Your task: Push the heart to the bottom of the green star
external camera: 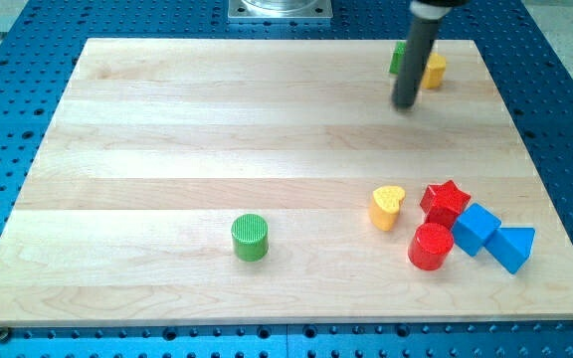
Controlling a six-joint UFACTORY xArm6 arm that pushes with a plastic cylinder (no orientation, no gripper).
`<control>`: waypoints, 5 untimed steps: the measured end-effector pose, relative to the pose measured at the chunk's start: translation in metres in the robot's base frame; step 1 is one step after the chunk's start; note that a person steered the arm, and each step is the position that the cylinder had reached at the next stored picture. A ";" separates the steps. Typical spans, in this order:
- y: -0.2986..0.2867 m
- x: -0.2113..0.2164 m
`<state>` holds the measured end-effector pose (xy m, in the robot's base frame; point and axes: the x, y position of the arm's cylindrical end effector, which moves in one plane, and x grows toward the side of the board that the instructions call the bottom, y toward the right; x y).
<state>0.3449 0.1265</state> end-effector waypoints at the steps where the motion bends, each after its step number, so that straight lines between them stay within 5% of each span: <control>1: -0.127 0.061; 2: -0.111 0.140; 4: -0.059 0.235; 5: -0.039 0.216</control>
<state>0.5613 0.0880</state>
